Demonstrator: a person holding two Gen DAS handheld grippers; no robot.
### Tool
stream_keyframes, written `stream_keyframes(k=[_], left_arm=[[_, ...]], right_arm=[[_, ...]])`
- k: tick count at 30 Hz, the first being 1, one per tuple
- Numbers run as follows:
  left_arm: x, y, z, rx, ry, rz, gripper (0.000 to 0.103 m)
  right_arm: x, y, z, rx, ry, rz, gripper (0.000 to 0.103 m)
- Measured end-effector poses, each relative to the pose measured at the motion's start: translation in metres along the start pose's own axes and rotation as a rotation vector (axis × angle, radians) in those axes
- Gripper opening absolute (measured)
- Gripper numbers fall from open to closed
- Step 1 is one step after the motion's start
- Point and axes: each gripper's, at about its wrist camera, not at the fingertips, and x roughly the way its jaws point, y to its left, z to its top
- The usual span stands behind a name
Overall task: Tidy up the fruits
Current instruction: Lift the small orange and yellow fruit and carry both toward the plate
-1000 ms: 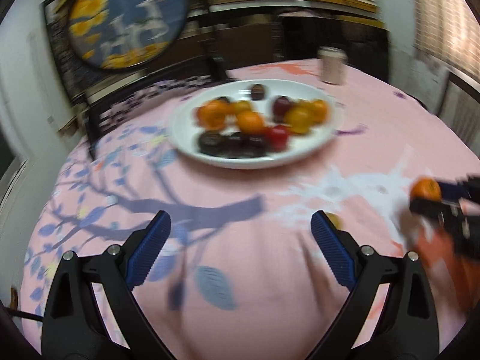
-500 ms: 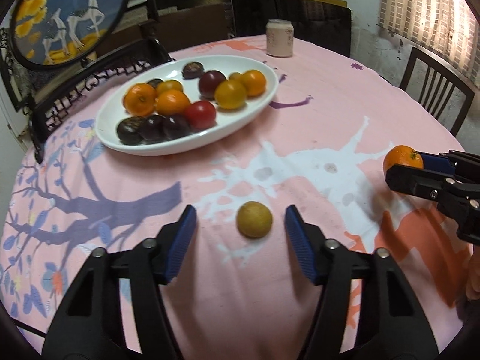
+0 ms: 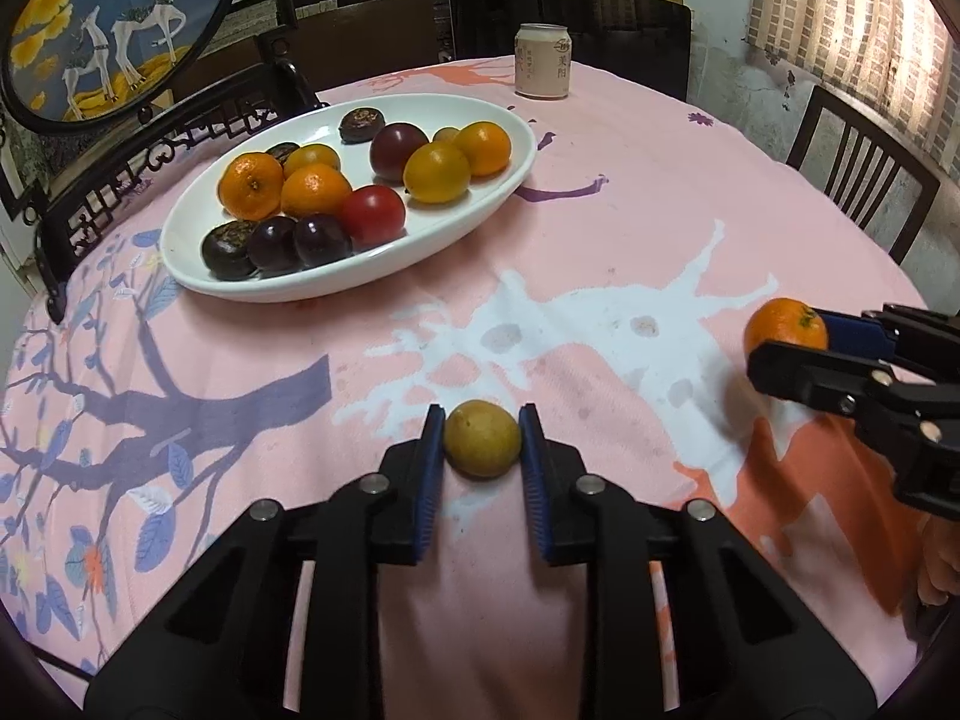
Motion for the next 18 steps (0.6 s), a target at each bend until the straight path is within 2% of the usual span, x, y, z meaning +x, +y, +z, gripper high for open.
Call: stream_keyframes(k=[3,8,13,18], left_arm=[[-0.009,0.002,-0.007,0.004,-0.005,0.04,0.025],[-0.027,0.021,-0.024,-0.065,-0.01,0.102,0.025],[-0.036,0.032,-0.036,-0.107,0.001,0.113,0.025],[-0.033,0.032,-0.038,-0.108,0.02,0.115,0.025]], right_arm=[[0.004,0.002,-0.002,-0.009,0.016,-0.009,0.038],[0.013,0.014,-0.007,-0.062,0.051,-0.022,0.038],[0.02,0.034,-0.014,-0.151,0.076,-0.031,0.038],[0.023,0.033,-0.014,-0.15,0.082,-0.035,0.038]])
